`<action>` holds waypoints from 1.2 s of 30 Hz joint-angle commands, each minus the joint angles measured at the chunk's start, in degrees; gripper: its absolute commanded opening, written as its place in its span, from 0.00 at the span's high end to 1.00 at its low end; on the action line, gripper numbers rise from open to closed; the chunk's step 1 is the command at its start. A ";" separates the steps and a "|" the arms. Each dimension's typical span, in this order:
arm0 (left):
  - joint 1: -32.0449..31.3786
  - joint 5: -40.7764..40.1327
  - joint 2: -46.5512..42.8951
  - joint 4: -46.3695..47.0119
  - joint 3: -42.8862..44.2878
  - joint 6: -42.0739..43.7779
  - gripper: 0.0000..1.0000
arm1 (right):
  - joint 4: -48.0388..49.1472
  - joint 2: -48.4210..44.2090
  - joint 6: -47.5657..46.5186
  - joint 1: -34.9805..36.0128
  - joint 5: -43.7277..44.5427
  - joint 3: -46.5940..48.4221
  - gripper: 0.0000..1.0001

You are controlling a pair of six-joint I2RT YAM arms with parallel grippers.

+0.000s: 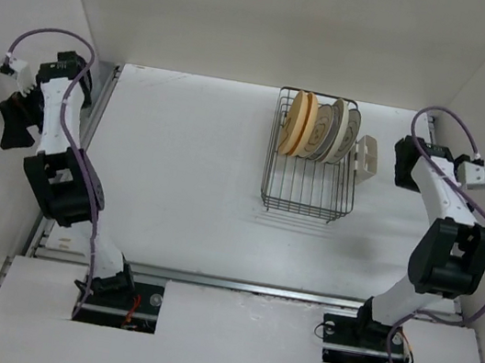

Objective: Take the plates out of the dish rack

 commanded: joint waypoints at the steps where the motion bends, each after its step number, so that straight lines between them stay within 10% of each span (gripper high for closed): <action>1: -1.87 18.34 -11.04 19.08 2.36 46.40 0.00 | -2.74 -3.50 -8.29 4.10 1.98 9.89 0.00; 5: -5.90 67.40 -23.10 21.78 4.09 73.77 0.00 | 13.89 -1.66 -36.33 9.82 -6.11 19.94 0.00; 7: -8.98 81.03 -26.00 17.21 5.59 84.49 0.00 | 32.75 -4.80 -70.68 10.80 -18.45 17.78 0.00; 9: -13.72 78.93 -27.42 14.46 4.99 92.10 0.00 | 51.53 -12.15 -81.83 10.10 -53.76 10.57 0.00; 13: -14.62 66.54 -29.45 16.74 0.78 85.44 0.00 | 58.43 -14.68 -82.75 10.09 -73.00 8.52 0.00; 19: -14.62 67.75 -34.98 17.27 -12.41 80.86 0.00 | 46.56 0.43 -83.80 10.09 -77.40 22.39 0.33; 32: -14.62 63.62 -37.09 20.78 -20.50 74.97 0.00 | 45.33 12.75 -85.91 11.24 -78.91 23.21 0.47; 36: -14.62 63.09 -37.09 20.78 -20.50 74.35 0.00 | 45.95 14.86 -85.91 11.76 -78.65 23.20 0.85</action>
